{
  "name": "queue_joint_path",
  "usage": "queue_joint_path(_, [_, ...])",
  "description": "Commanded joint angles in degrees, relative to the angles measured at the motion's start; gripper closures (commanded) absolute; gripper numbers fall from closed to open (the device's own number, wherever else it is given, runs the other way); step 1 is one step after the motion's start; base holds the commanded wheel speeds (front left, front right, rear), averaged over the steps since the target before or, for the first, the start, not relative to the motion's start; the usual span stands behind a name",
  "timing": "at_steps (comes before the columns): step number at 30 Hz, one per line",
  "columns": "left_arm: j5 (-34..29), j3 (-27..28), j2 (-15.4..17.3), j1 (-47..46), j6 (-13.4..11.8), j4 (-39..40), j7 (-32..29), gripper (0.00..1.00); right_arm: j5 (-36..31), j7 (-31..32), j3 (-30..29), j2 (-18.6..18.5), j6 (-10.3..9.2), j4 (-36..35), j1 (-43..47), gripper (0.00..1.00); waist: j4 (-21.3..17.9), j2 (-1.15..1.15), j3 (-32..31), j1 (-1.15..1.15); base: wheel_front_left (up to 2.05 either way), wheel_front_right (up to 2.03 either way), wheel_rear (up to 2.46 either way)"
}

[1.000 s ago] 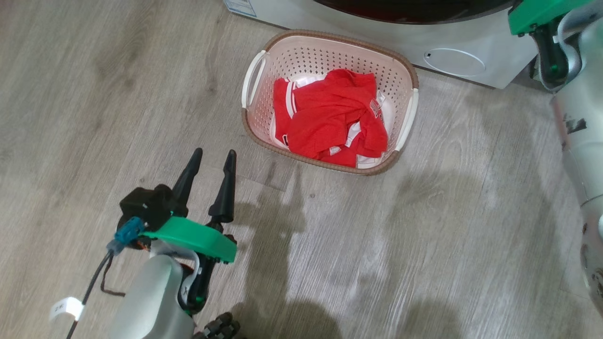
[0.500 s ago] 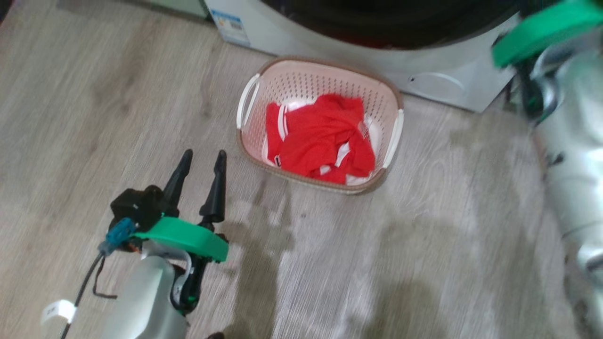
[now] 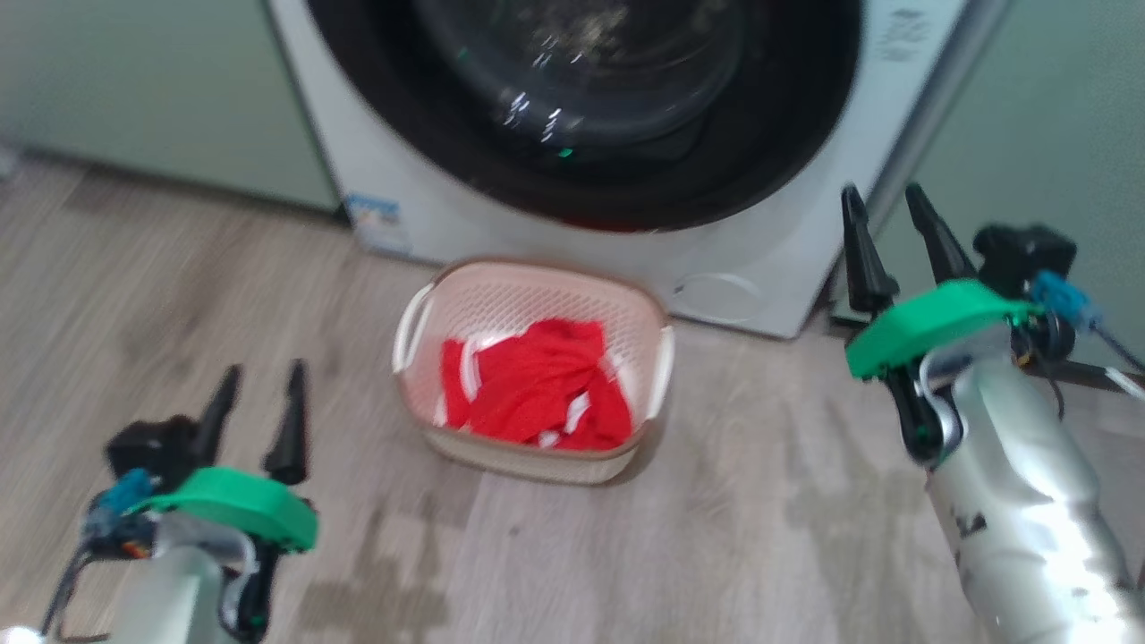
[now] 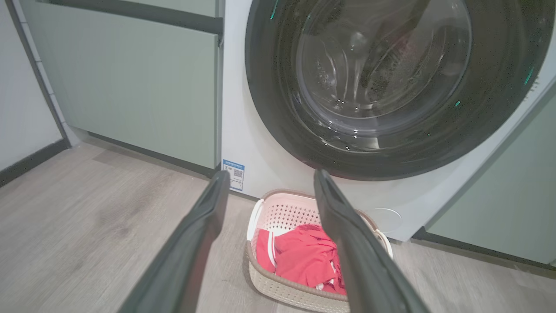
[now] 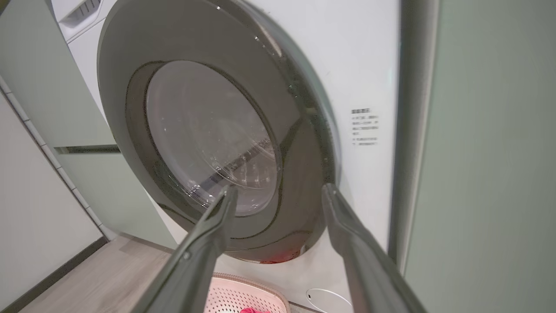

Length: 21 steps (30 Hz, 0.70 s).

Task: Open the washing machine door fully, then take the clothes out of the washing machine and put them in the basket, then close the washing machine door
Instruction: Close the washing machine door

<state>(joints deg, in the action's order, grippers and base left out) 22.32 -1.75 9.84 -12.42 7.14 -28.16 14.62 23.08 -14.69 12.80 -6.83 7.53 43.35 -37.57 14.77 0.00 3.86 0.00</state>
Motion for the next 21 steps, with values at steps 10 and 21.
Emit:
queue_joint_path(10, [-0.78,5.60,2.46,-0.58,0.35,-0.35,0.38,0.00,-3.79,-0.31,-4.44,0.64,-0.04,-8.73,10.30,0.00,-10.54,0.00,-7.67,0.00,0.00,0.00,0.00])
queue_joint_path(21, [-1.96,7.09,1.87,3.67,0.35,0.74,0.38,0.00,-5.75,-0.31,-5.10,-0.07,-0.04,-19.90,23.17,0.00,-15.97,0.00,-9.61,0.00,0.00,0.00,0.00])
